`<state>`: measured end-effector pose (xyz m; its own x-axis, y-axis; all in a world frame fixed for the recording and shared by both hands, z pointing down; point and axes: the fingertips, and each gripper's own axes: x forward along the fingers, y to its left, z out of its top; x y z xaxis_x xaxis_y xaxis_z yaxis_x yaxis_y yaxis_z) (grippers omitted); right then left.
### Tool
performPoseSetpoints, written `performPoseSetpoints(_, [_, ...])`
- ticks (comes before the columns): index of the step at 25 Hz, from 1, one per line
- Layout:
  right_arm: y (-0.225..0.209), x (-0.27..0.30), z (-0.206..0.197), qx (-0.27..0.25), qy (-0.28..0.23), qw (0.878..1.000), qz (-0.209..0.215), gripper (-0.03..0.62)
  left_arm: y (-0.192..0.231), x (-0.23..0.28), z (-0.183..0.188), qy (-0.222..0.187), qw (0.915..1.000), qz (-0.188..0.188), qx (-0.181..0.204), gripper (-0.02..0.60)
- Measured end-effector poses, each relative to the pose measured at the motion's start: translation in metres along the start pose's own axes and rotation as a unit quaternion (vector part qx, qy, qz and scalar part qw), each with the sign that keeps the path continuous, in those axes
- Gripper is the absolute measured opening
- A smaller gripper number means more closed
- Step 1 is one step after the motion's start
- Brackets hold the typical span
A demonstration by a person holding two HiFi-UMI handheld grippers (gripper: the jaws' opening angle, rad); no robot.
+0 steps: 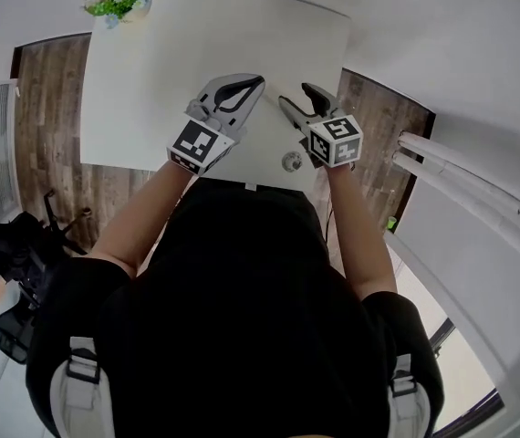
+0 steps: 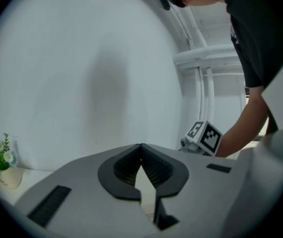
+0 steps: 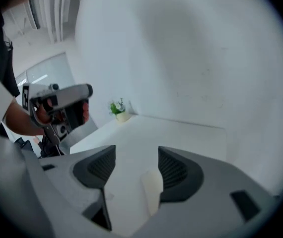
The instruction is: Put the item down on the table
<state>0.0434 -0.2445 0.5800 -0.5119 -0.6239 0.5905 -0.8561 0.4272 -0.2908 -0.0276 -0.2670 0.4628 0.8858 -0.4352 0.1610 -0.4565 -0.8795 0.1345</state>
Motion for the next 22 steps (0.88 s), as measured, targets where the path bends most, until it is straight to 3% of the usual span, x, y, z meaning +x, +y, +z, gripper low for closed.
performPoseSetpoints(4, [0.021, -0.045, 0.045, -0.004, -0.096, 0.995, -0.001, 0.259, -0.01, -0.002, 0.012, -0.003, 0.9997, -0.018, 0.014, -0.006])
performPoseSetpoints(10, [0.05, -0.106, 0.091, -0.044, -0.188, 0.981, 0.013, 0.169, -0.038, -0.008, 0.043, -0.021, 0.9993, -0.021, 0.02, -0.006])
performPoseSetpoints(16, [0.076, -0.156, 0.116, -0.086, -0.242, 0.965, 0.044, 0.093, -0.073, -0.017, 0.08, -0.044, 0.9986, -0.011, 0.027, -0.006])
performPoseSetpoints(22, [0.09, -0.182, 0.133, -0.112, -0.271, 0.954, 0.064, 0.063, -0.094, -0.025, 0.104, -0.072, 0.9969, 0.002, 0.032, -0.006])
